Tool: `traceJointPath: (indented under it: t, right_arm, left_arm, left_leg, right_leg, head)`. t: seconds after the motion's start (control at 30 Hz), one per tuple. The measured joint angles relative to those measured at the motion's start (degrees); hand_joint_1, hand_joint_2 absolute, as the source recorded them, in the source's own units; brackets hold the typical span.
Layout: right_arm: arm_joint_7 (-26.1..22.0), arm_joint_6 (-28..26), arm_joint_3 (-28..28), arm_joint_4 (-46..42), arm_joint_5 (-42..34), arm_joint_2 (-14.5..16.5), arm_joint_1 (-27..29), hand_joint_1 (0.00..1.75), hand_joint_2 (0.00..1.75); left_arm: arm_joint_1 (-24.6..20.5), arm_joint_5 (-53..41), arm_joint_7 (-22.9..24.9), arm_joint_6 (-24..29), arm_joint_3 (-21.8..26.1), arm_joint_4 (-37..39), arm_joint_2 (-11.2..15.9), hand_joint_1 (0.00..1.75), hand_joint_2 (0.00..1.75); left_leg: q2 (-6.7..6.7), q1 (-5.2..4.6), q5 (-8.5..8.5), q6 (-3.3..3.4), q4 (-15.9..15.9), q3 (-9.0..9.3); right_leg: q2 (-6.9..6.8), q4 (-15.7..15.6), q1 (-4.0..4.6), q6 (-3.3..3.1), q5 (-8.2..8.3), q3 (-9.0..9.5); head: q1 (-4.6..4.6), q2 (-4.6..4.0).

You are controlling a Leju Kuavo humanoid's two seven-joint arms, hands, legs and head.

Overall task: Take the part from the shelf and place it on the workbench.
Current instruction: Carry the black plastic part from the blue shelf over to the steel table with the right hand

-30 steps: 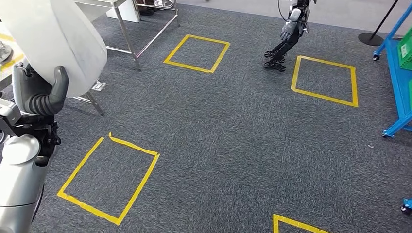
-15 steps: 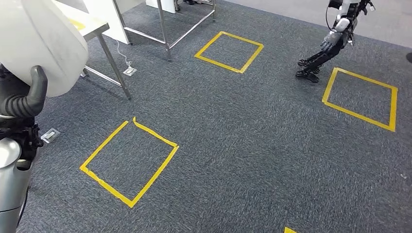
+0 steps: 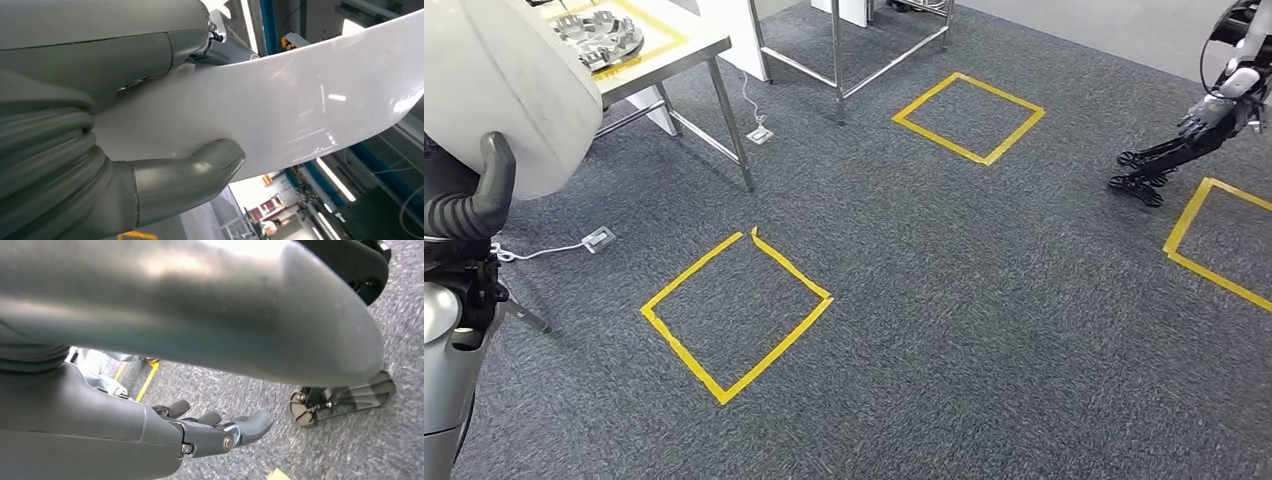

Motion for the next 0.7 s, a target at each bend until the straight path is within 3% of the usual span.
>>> traceJointPath:
  t: [0.07,0.13,0.17,0.2,0.23,0.3,0.37,0.43,0.47,0.53,0.6,0.67,0.7]
  right_arm:
    - [-0.11,0.00,-0.04,0.00,-0.13,0.04,0.14,0.00,0.00]
    - [-0.15,0.00,-0.07,0.00,-0.13,0.08,0.20,0.00,0.00]
    - [-0.15,0.01,-0.08,0.00,-0.13,0.08,0.20,0.00,0.00]
    - [-0.15,0.02,-0.08,0.00,-0.13,0.09,0.18,0.00,0.00]
    - [-0.18,0.03,-0.08,0.00,-0.12,0.10,0.15,0.00,0.00]
    - [-0.29,0.06,-0.08,0.00,-0.09,0.12,0.11,0.00,0.00]
    - [-0.39,0.08,-0.08,0.00,-0.02,0.14,0.05,0.00,0.00]
    - [-0.44,0.10,-0.08,0.00,0.11,0.15,-0.12,0.00,0.00]
    - [-0.48,0.09,-0.08,0.00,0.18,0.15,-0.21,0.00,0.00]
    - [-0.56,0.09,-0.08,0.00,0.22,0.15,-0.28,0.00,0.00]
    - [-0.59,0.08,-0.08,0.00,0.20,0.14,-0.22,0.00,0.00]
    - [-0.57,0.07,-0.09,0.00,0.10,0.12,-0.16,0.00,0.00]
    - [-0.57,0.05,-0.10,0.00,0.02,0.09,-0.13,0.00,0.00]
  left_arm:
    - [0.06,0.20,0.06,0.05,0.03,0.02,0.36,1.75,1.75]
    - [0.34,0.25,0.12,0.06,0.02,0.10,0.38,1.75,1.75]
    - [0.51,0.25,0.15,0.07,0.02,0.16,0.38,1.75,1.75]
    - [0.62,0.25,0.16,0.08,0.02,0.20,0.38,1.75,1.75]
    - [0.67,0.19,0.17,0.12,0.02,0.21,0.38,1.75,1.75]
    - [0.68,-0.19,0.26,0.38,0.01,0.09,0.35,1.75,1.75]
    - [0.67,-0.85,0.45,0.78,-0.04,-0.13,0.22,1.75,1.75]
    - [0.72,-1.57,0.60,1.16,-0.07,-0.33,0.04,1.75,1.75]
    - [0.76,-1.92,0.61,1.33,-0.08,-0.43,-0.08,1.75,1.75]
    - [0.73,-2.56,0.61,1.52,-0.10,-0.57,-0.50,1.75,1.75]
    - [0.79,-3.13,0.60,1.59,-0.19,-0.52,-1.25,1.75,1.75]
    - [0.99,-3.50,0.62,1.44,-0.34,-0.31,-1.89,1.75,1.75]
    - [1.02,-3.59,0.63,1.29,-0.40,-0.19,-2.05,1.75,1.75]
  left_leg:
    - [3.71,-0.13,-3.24,-0.32,5.62,-2.60]
    - [4.80,-0.07,-6.30,-0.59,12.75,-5.93]
    - [4.94,-0.05,-6.58,-0.64,14.47,-6.69]
    - [5.09,-0.05,-5.73,-0.62,13.82,-6.24]
    - [5.56,-0.07,-4.04,-0.52,10.93,-4.61]
    - [8.29,-0.38,-0.78,0.04,2.85,-0.07]
    - [10.10,-0.82,0.28,0.89,-1.22,2.10]
    - [8.92,-0.96,0.37,1.67,-1.55,2.04]
    - [8.19,-0.84,0.54,2.03,-1.76,2.08]
    - [6.82,-0.44,0.99,2.78,-2.22,2.23]
    - [5.49,-0.28,1.18,3.18,-2.26,2.03]
    - [3.91,-0.27,1.19,3.26,-2.10,1.79]
    - [3.09,-0.24,1.17,3.23,-1.97,1.73]
  right_leg:
    - [-1.37,-0.31,0.07,-0.60,0.05,0.14]
    - [-2.79,-0.30,0.21,-0.82,-0.06,0.12]
    - [-3.52,-0.30,0.27,-0.86,-0.12,0.14]
    - [-4.25,-0.29,0.31,-0.86,-0.19,0.21]
    - [-4.96,-0.28,0.35,-0.80,-0.30,0.35]
    - [-6.21,-0.24,0.55,-0.46,-0.61,0.79]
    - [-7.29,-0.22,0.76,0.11,-0.88,1.17]
    - [-8.49,-0.36,0.78,0.77,-1.07,1.56]
    - [-8.28,-0.21,0.68,1.16,-1.30,1.71]
    - [-5.48,2.54,0.54,1.80,-3.16,0.68]
    - [-2.26,9.52,0.41,2.06,-6.61,-2.84]
    - [-1.48,15.42,0.40,2.14,-8.25,-6.22]
    - [-1.39,15.51,0.37,2.12,-7.42,-6.57]
  head:
    - [-0.42,-0.01]
    - [-0.62,-0.01]
    - [-0.67,-0.01]
    - [-0.71,-0.01]
    - [-0.73,-0.01]
    - [-0.81,-0.01]
    - [-0.84,-0.01]
    - [-0.80,-0.01]
    - [-0.79,-0.01]
    - [-0.63,-0.01]
    - [-0.35,0.00]
    - [-0.20,0.00]
    - [-0.19,-0.01]
